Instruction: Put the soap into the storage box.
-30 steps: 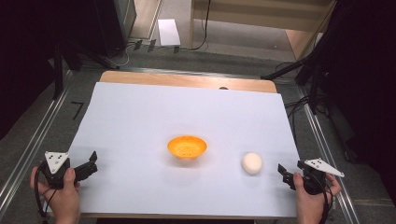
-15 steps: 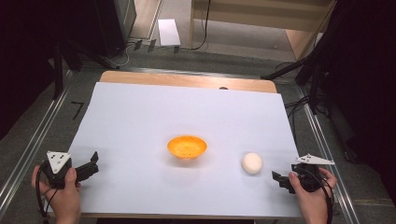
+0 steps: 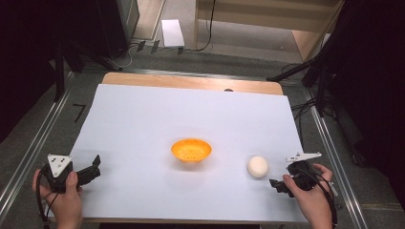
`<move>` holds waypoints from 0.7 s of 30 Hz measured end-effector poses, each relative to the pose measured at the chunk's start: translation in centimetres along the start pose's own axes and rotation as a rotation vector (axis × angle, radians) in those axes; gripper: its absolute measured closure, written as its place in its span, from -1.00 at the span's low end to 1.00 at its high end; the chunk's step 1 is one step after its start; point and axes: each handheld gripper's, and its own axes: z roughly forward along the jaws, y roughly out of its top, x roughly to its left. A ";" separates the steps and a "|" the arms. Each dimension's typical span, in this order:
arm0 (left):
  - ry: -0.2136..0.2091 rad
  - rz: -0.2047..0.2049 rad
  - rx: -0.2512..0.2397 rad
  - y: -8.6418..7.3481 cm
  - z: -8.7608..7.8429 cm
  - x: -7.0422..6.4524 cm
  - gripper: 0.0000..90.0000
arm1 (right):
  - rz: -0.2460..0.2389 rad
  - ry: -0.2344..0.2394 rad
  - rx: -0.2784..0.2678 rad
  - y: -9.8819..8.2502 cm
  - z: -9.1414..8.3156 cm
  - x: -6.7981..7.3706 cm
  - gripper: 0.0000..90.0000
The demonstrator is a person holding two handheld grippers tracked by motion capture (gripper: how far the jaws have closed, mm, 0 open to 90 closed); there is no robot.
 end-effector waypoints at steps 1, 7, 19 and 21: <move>0.000 0.000 0.000 0.0 0.0 0.0 -1.00 | -0.012 0.007 0.004 0.2 0.0 0.2 -0.71; -0.006 0.010 0.013 0.1 0.1 0.0 -1.00 | -0.081 0.037 0.043 1.5 0.7 1.4 -0.71; -0.010 0.010 0.025 0.1 0.2 0.0 -0.89 | -0.100 0.039 0.069 3.7 2.0 2.9 -0.71; -0.008 0.009 0.026 0.1 0.2 0.0 -0.89 | -0.102 0.045 0.071 4.0 2.3 3.0 -0.71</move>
